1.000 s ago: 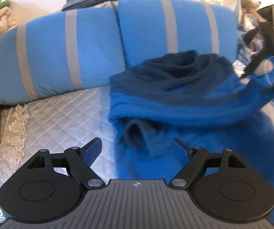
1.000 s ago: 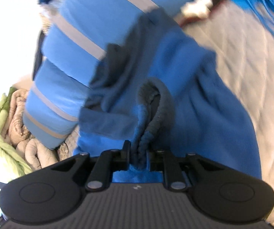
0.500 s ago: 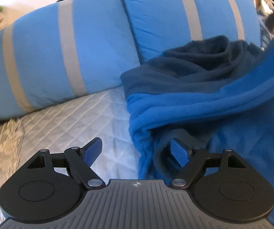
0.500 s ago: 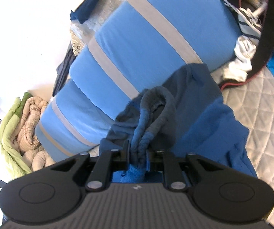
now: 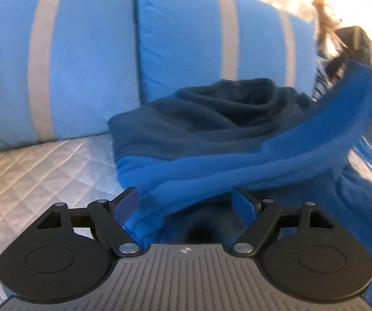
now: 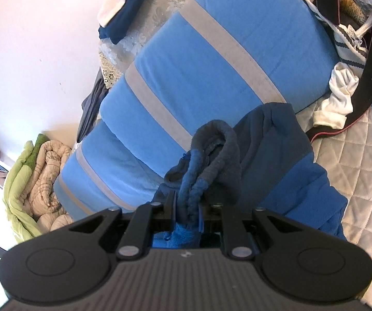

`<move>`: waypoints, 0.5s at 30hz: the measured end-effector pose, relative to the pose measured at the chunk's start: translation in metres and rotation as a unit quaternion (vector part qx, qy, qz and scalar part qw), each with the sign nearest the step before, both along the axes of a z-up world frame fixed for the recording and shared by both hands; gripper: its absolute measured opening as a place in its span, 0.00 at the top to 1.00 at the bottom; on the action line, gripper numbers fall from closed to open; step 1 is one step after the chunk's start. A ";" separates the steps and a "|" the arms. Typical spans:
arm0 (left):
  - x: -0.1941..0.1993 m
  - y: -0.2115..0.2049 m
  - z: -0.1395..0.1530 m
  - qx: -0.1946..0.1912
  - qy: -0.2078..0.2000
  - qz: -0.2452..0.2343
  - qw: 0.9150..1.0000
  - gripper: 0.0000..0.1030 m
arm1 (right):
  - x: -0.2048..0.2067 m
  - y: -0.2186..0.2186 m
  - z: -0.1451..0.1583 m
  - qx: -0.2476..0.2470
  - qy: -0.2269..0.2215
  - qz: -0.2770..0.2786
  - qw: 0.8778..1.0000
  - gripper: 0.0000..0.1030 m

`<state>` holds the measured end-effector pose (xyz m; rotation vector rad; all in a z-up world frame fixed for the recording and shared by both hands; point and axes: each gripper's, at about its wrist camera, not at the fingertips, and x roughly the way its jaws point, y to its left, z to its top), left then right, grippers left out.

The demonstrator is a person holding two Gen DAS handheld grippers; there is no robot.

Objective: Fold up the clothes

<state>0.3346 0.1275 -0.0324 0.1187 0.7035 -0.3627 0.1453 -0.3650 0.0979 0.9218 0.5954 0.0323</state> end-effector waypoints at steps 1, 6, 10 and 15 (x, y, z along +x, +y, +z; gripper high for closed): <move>0.000 -0.003 -0.001 0.017 -0.001 -0.004 1.000 0.25 | 0.000 -0.001 0.000 0.000 0.000 0.000 1.000 0.84; 0.001 -0.010 -0.007 0.066 -0.015 0.011 0.998 0.25 | -0.002 -0.004 0.001 0.004 -0.001 -0.003 1.000 0.84; 0.014 -0.012 -0.021 0.163 -0.030 0.055 0.985 0.25 | -0.002 -0.005 0.003 0.006 -0.001 -0.006 1.000 0.84; 0.019 -0.022 -0.041 0.255 -0.063 0.079 0.962 0.25 | 0.000 -0.005 0.005 0.007 -0.005 -0.005 1.000 0.84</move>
